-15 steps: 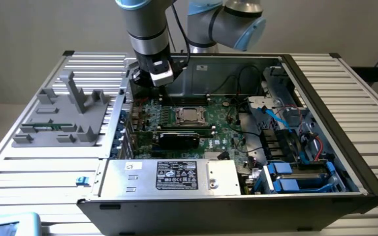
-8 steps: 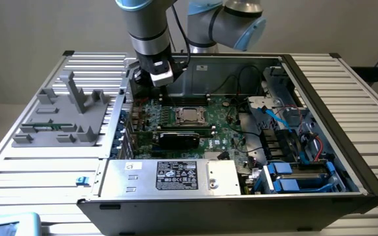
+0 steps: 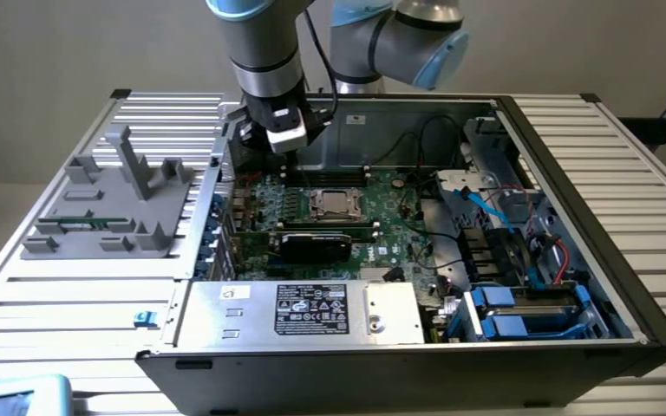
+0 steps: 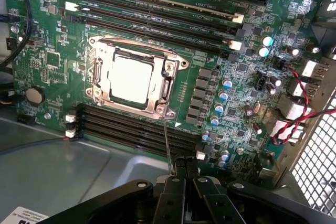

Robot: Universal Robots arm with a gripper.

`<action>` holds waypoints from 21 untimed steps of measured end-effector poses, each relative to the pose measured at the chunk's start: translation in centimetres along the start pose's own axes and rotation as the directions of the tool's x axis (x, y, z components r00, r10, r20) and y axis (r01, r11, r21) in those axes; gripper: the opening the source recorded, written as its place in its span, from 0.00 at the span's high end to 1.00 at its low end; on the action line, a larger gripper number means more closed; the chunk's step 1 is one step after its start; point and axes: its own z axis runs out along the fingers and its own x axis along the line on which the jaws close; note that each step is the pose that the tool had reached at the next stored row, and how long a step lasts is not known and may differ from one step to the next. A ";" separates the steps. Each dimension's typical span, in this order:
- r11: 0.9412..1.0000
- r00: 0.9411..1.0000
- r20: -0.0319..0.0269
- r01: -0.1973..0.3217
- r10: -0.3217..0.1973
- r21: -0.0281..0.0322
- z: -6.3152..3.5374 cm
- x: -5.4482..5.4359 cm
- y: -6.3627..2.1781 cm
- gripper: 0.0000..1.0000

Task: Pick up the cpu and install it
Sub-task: 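Install the first cpu locking lever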

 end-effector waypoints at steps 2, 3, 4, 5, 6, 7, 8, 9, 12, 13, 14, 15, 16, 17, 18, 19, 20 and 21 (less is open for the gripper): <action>1.000 1.000 -0.001 -0.002 0.002 0.002 0.02 0.2 0.05 0.88; 1.000 1.000 -0.002 -0.003 0.003 0.002 0.03 0.3 0.08 0.88; 1.000 1.000 -0.002 -0.004 0.004 0.003 0.04 0.5 0.12 0.88; 1.000 1.000 -0.003 -0.005 0.005 0.004 0.06 0.6 0.15 0.88; 1.000 1.000 -0.003 -0.005 0.006 0.004 0.07 0.8 0.19 0.88; 1.000 1.000 -0.003 -0.006 0.006 0.004 0.09 1.0 0.24 0.88; 1.000 1.000 -0.003 -0.006 0.006 0.004 0.10 1.2 0.28 0.88; 1.000 1.000 -0.003 -0.006 0.006 0.005 0.12 1.4 0.33 0.88; 1.000 1.000 -0.003 -0.007 0.007 0.005 0.18 2.0 0.48 0.88; 1.000 1.000 -0.003 -0.007 0.007 0.005 0.20 2.3 0.53 0.88; 1.000 1.000 -0.004 -0.007 0.007 0.005 0.22 2.5 0.58 0.88; 1.000 1.000 -0.004 -0.007 0.007 0.005 0.24 2.7 0.64 0.88; 1.000 1.000 -0.004 -0.008 0.008 0.005 0.26 2.9 0.69 0.88; 1.000 1.000 -0.004 -0.008 0.008 0.005 0.28 3.1 0.73 0.88; 1.000 1.000 -0.004 -0.008 0.008 0.005 0.29 3.3 0.78 0.88; 1.000 1.000 -0.004 -0.009 0.009 0.005 0.31 3.5 0.81 0.88; 1.000 1.000 -0.004 -0.009 0.009 0.005 0.31 3.5 0.82 0.88; 1.000 1.000 -0.004 -0.009 0.009 0.005 0.31 3.5 0.82 0.88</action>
